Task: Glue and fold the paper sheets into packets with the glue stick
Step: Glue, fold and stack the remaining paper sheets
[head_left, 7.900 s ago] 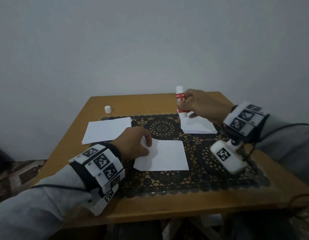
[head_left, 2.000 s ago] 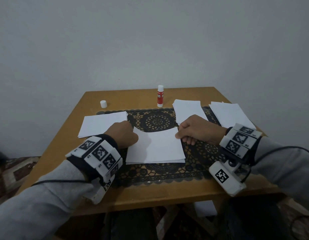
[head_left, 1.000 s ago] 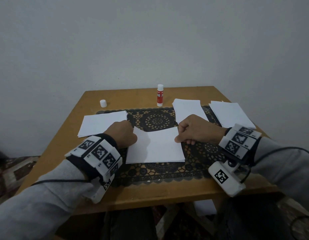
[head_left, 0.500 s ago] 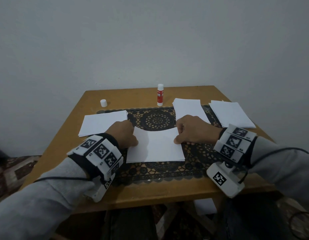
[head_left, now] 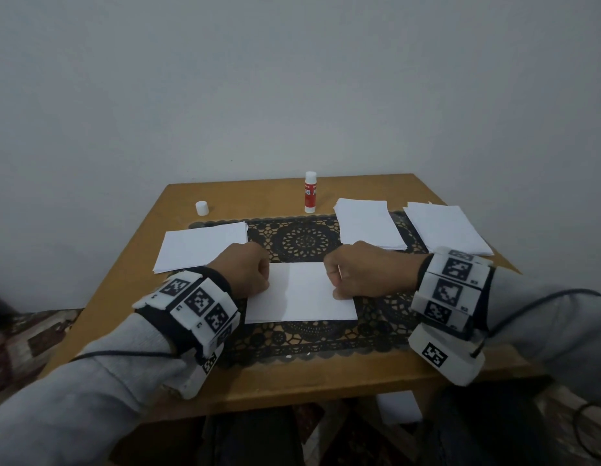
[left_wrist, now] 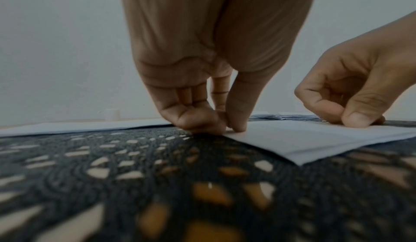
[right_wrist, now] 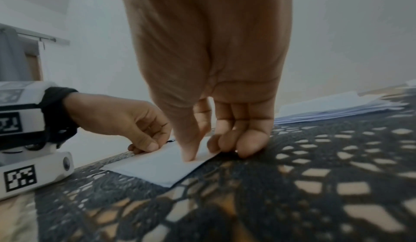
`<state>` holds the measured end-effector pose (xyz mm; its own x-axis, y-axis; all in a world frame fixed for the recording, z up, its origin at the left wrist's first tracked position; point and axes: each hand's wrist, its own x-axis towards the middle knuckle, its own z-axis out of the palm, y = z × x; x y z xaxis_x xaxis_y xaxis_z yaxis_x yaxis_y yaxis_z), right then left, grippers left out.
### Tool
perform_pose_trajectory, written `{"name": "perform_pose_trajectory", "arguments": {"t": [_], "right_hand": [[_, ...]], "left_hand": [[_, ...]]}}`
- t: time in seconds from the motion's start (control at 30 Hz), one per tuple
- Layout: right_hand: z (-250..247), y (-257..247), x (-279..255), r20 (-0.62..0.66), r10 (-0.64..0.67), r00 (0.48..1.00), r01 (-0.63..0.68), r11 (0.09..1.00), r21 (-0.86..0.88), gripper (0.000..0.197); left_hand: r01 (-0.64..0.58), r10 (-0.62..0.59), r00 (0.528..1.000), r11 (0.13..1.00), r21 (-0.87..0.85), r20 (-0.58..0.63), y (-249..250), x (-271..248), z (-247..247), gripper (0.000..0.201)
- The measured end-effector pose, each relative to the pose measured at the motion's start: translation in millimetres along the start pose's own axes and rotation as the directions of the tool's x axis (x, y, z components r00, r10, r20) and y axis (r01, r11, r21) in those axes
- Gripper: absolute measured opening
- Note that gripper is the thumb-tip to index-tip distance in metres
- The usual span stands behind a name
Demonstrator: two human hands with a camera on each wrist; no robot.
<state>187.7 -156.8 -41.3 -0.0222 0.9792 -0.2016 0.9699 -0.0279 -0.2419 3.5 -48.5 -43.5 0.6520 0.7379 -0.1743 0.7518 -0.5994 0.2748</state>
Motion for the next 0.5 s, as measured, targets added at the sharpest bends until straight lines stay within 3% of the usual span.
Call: {"name": "perform_pose_trajectory", "arguments": {"t": [0.2,0.33,0.5], "right_hand": [[-1,-3,-2,0.079,0.004,0.997,-0.008,0.999,0.047,0.029],[3,-14,3,0.071,-0.007,0.997,0.007,1.000,-0.009,0.042],[5,-14,3,0.052,-0.014,0.999,0.015,0.999,-0.030,0.043]], "left_hand": [[-0.029,0.029,1.000,1.000,-0.002,0.000,0,1,1,0.009],[-0.031,0.031,1.000,1.000,-0.006,0.007,0,2,1,0.011],[-0.026,0.026,0.999,1.000,-0.016,0.021,0,0,1,0.015]]}}
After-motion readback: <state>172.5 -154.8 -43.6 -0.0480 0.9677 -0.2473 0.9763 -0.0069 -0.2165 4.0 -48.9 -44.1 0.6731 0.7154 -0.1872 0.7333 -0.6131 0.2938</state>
